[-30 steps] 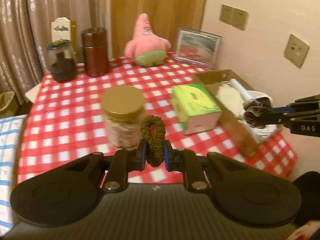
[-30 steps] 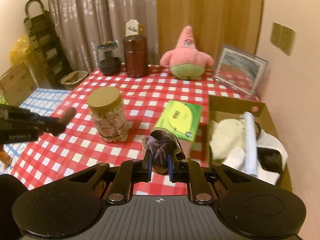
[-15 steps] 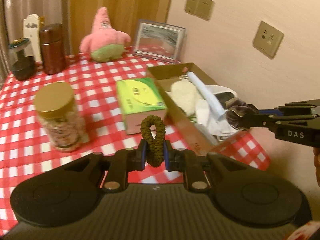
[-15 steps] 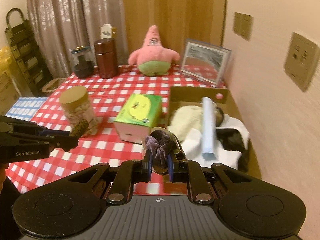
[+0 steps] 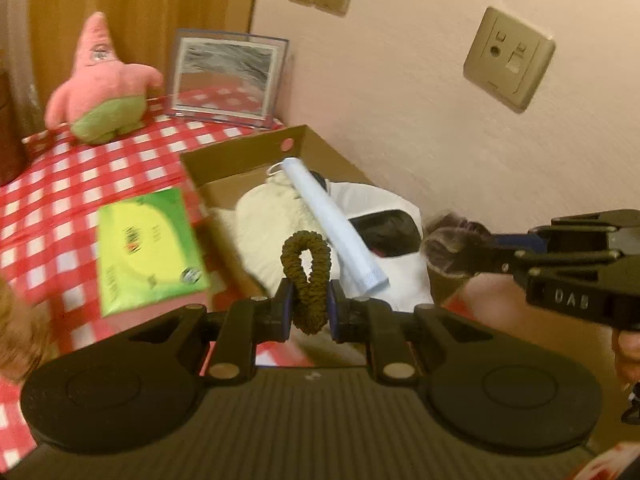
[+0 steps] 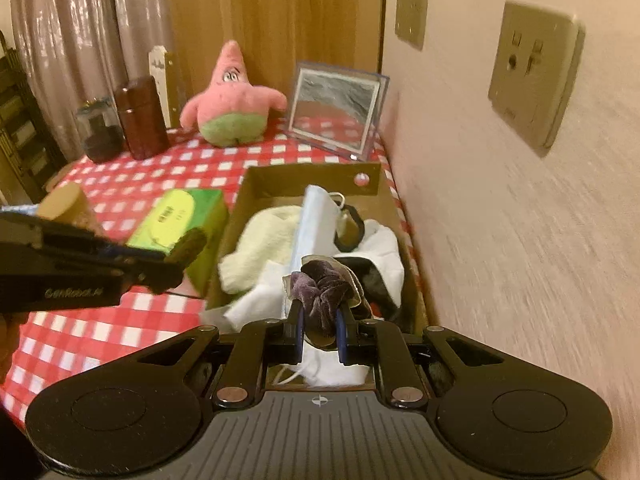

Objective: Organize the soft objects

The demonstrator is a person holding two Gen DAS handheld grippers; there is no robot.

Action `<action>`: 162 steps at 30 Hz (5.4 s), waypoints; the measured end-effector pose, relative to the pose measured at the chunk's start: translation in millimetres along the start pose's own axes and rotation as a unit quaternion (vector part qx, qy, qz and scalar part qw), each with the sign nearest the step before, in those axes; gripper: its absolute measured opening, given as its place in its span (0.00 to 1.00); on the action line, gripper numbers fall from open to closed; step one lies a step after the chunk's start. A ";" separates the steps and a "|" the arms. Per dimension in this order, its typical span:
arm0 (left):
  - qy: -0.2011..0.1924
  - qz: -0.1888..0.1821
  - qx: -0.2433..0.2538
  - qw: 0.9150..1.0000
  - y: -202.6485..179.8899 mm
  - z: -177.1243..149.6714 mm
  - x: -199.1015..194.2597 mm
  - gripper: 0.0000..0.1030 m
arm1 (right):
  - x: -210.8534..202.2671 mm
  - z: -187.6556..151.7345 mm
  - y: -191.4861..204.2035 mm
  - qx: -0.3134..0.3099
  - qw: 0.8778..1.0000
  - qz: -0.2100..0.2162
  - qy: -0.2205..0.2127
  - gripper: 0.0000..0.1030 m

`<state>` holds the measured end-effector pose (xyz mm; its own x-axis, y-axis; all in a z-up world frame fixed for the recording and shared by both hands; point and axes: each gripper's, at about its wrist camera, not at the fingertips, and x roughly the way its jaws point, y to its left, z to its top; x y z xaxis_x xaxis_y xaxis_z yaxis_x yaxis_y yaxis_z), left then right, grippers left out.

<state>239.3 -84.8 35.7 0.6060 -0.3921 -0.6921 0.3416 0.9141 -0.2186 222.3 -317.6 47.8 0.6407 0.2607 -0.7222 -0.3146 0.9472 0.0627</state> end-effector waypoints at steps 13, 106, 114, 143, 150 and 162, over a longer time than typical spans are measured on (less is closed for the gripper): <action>0.049 -0.018 0.035 0.998 -3.5 23.4 108.1 0.19 | 92.3 -1.8 -26.8 -0.023 0.997 0.024 0.073 0.15; -0.056 0.160 -0.098 0.981 -49.3 -157.1 -164.3 0.99 | -147.3 -116.6 91.5 0.055 0.998 -0.021 -0.019 0.83; -0.053 0.157 -0.098 0.981 -49.3 -156.7 -163.4 0.98 | -146.8 -117.3 92.3 0.054 0.998 -0.021 -0.020 0.83; -0.055 0.157 -0.092 0.982 -54.8 -156.0 -161.9 0.98 | -147.4 -118.9 91.3 0.054 0.998 -0.024 -0.024 0.83; -0.056 0.157 -0.092 0.982 -55.9 -155.4 -162.2 0.98 | -148.0 -117.3 90.0 0.055 0.998 -0.025 -0.025 0.83; -0.056 0.157 -0.092 0.982 -56.0 -155.7 -162.3 0.98 | -148.1 -117.2 89.2 0.055 0.998 -0.025 -0.025 0.83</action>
<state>9.9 -56.1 53.1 0.7396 -0.0876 -0.6674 -0.0040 0.9909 -0.1344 17.2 -293.7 79.7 0.6892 0.2186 -0.6908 -0.2042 0.9734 0.1042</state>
